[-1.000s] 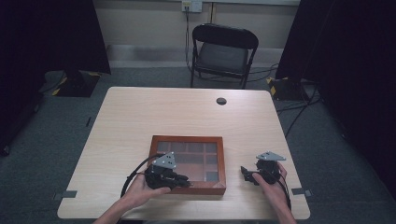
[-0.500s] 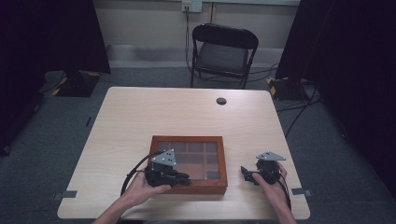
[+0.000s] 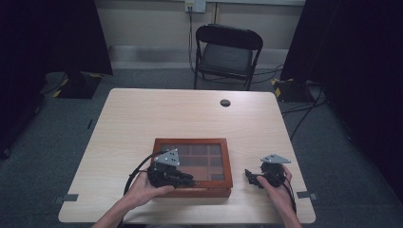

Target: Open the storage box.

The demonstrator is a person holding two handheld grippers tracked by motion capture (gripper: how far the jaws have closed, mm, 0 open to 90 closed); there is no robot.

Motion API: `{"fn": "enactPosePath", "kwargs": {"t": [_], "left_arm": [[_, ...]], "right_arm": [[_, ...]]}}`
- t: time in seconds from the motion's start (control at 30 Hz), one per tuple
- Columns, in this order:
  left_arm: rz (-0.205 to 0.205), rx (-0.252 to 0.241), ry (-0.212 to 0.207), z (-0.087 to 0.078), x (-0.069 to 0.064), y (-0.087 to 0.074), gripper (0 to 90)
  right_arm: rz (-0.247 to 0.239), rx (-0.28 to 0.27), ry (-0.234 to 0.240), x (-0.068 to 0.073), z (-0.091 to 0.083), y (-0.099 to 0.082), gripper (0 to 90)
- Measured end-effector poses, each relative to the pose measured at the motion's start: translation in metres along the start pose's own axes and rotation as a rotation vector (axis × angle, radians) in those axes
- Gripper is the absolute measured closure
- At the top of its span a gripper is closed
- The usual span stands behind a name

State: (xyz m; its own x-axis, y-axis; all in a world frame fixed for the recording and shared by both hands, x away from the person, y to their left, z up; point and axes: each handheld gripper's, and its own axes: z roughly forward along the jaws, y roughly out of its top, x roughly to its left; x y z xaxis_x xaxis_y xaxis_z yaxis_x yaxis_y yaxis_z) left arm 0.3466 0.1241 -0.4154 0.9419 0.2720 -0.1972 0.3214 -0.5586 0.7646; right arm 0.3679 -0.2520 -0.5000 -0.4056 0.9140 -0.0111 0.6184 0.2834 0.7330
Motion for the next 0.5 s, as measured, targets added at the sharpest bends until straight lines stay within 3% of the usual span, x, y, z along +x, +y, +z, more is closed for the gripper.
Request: {"fn": "enactPosePath", "kwargs": {"t": [0.5], "left_arm": [[-0.013,-0.006,0.000,-0.0065,0.0009,0.0069,81.2]], "right_arm": [[-0.001,0.001,0.001,-0.0001,0.0002,0.0002,12.1]]}}
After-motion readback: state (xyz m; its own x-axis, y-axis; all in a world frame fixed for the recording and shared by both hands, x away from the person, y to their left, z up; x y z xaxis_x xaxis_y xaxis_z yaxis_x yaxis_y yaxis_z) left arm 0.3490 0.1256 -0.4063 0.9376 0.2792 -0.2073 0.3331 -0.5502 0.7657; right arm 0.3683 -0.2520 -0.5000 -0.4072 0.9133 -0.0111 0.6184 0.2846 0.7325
